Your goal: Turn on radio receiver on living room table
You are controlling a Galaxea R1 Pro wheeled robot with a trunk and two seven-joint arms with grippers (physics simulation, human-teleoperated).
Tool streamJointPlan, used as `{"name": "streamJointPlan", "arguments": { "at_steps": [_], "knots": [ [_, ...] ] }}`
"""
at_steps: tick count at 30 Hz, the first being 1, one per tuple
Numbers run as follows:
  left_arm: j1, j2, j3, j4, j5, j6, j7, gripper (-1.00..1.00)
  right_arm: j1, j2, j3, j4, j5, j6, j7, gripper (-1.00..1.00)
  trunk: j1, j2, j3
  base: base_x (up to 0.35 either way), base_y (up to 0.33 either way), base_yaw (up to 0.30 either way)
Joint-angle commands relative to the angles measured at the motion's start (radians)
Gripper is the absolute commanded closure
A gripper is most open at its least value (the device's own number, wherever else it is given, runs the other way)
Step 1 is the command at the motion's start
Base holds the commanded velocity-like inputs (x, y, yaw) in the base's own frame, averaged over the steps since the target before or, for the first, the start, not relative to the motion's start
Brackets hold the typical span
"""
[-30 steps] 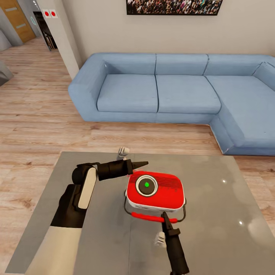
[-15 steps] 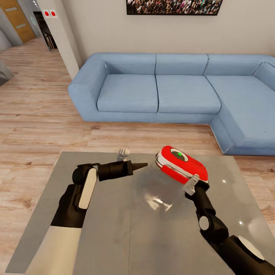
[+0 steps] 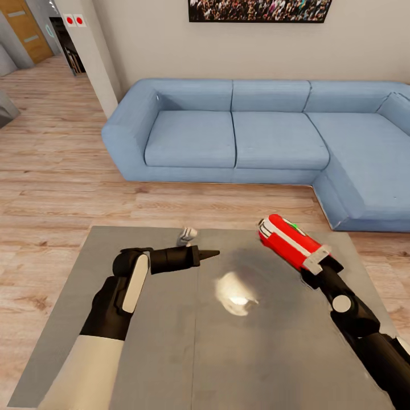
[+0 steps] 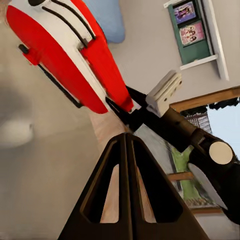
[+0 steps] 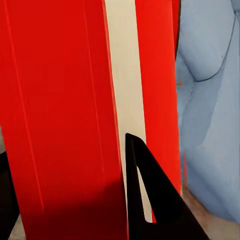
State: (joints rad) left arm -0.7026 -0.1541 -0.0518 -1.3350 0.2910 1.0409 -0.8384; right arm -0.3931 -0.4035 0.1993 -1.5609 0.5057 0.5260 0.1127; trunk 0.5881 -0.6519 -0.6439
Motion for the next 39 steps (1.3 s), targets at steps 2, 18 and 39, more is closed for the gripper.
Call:
{"name": "streamJointPlan", "arguments": {
  "at_steps": [2,18,39],
  "knots": [
    [0.000,0.000,0.000,0.014,-0.012,-0.002,0.001,1.00,-0.018,0.000,-0.054,-0.002,0.006,0.000,0.085,1.00,0.000,0.000,0.000,0.000,0.000,0.000],
    [0.000,0.000,0.000,0.183,-0.152,-0.008,0.046,1.00,-0.288,0.003,-0.277,-0.001,-0.007,0.401,0.729,1.00,0.000,0.000,0.000,0.000,0.000,0.000],
    [0.000,0.002,0.001,0.230,-0.161,-0.009,0.048,1.00,-0.313,-0.002,-0.199,0.008,0.003,0.521,0.867,1.00,0.000,0.000,0.000,0.000,0.000,0.000]
  ]
}}
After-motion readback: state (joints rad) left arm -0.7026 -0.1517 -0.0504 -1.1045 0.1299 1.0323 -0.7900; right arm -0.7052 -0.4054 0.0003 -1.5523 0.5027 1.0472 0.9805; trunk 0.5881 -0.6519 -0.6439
